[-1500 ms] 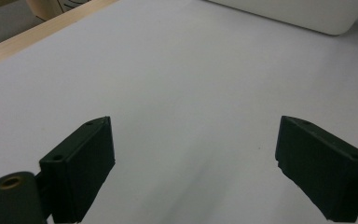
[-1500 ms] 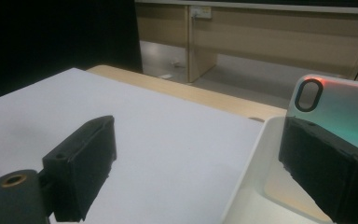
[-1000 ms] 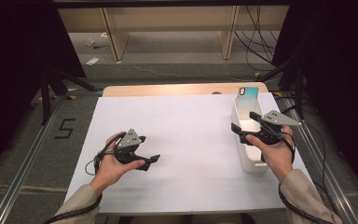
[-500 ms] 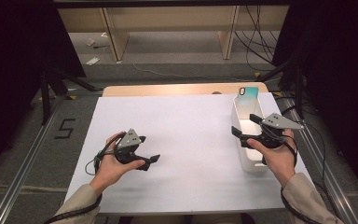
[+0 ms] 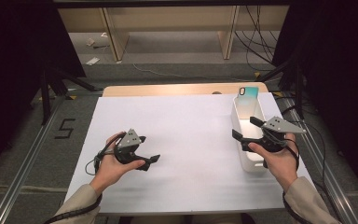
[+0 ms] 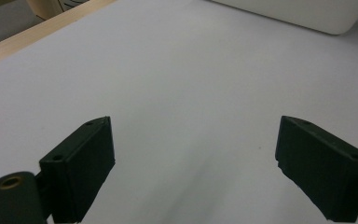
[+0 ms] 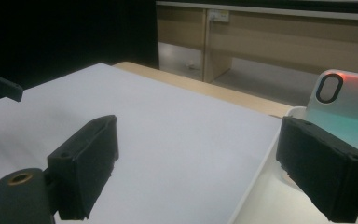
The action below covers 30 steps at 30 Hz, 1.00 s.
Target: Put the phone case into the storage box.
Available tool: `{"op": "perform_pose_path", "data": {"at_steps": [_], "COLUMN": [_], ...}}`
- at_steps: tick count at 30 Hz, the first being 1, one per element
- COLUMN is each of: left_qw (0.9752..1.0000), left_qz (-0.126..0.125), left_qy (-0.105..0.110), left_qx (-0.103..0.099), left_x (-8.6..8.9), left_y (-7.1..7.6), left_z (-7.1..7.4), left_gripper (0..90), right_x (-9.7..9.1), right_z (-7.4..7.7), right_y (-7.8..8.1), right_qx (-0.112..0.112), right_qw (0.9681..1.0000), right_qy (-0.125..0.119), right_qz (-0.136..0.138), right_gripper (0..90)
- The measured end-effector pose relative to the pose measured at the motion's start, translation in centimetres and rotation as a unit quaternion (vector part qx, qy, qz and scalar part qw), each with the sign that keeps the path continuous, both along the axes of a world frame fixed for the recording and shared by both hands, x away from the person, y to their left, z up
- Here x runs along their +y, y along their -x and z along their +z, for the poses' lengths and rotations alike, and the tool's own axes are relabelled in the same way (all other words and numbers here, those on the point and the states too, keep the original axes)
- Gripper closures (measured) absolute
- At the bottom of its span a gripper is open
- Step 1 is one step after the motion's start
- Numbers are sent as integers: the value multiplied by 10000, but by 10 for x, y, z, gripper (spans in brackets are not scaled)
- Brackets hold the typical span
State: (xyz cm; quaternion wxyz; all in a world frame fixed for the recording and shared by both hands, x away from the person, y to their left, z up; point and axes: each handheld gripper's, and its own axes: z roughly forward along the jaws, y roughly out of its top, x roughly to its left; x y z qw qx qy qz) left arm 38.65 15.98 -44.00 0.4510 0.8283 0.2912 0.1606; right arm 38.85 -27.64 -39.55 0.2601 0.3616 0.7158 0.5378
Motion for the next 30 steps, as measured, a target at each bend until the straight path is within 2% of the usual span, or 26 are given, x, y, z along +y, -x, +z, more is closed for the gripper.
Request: {"op": "perform_pose_path", "data": {"at_steps": [18, 30], "left_qw": [10000, 10000], "left_qz": [-10, -19], "left_qy": [-19, -23], "left_qx": [4, 16], "left_x": [0, -1], "left_y": [0, -1], "left_z": [0, -1], "left_gripper": [110, 113], "right_x": [1, 2], "right_z": [-2, -5], "right_y": [8, 8], "right_qx": [15, 46], "right_qw": [9998, 9997], "right_qy": [16, -6], "right_qz": [184, 240], "right_gripper": [152, 149]}}
